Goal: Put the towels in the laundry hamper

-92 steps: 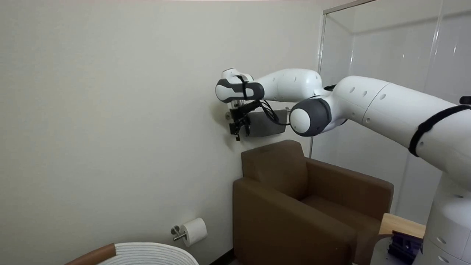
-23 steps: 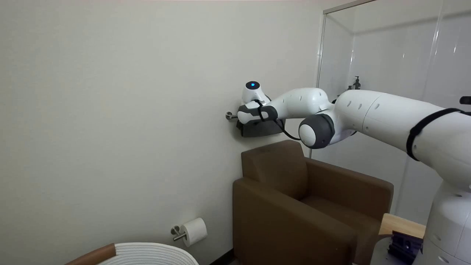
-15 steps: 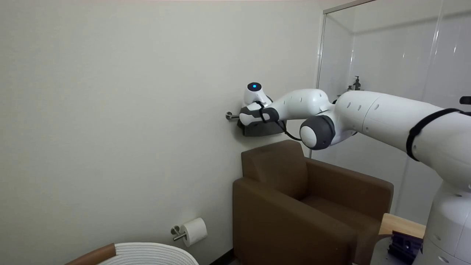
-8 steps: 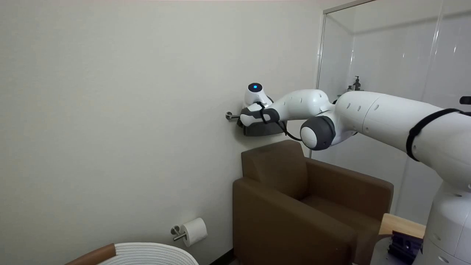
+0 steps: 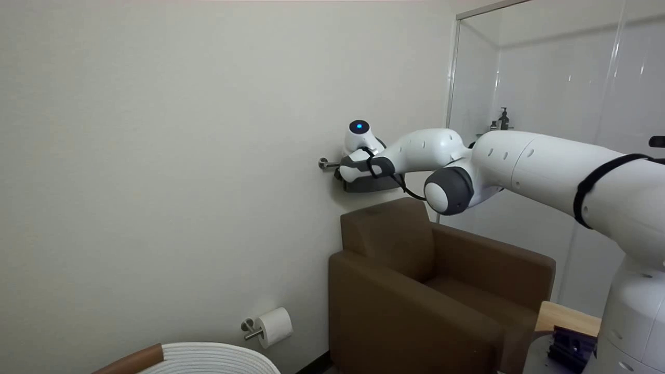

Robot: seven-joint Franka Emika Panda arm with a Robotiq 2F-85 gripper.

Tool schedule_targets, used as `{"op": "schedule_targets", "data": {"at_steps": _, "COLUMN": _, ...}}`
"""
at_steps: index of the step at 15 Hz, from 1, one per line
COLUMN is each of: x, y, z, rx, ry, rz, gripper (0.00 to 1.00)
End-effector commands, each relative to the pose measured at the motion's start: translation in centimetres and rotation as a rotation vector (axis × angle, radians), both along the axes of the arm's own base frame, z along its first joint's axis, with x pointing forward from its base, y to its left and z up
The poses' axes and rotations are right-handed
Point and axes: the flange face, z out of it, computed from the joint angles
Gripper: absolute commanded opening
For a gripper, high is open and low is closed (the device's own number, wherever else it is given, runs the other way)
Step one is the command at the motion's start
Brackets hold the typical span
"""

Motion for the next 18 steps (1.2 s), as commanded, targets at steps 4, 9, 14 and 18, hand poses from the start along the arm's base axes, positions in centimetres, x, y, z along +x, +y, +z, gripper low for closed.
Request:
{"op": "schedule_targets", "data": {"at_steps": 4, "x": 0.8, "y": 2.0, "z": 2.1, "rx": -0.115, "ry": -0.092, "rz": 0.057, "gripper": 1.00}}
{"op": "schedule_targets", "data": {"at_steps": 9, "x": 0.2, "y": 0.4, "z": -0.8, "rx": -0.025, "ry": -0.020, "rz": -0.005, "gripper": 1.00}}
{"op": "schedule_targets", "data": {"at_steps": 14, "x": 1.1, "y": 2.6, "z": -0.4, "rx": -0.049, "ry": -0.014, "rz": 0.002, "gripper": 1.00}}
{"op": "schedule_targets", "data": {"at_steps": 18, "x": 1.4, "y": 3.6, "z": 0.0, "rx": -0.204, "ry": -0.109, "rz": -0.059, "gripper": 1.00}}
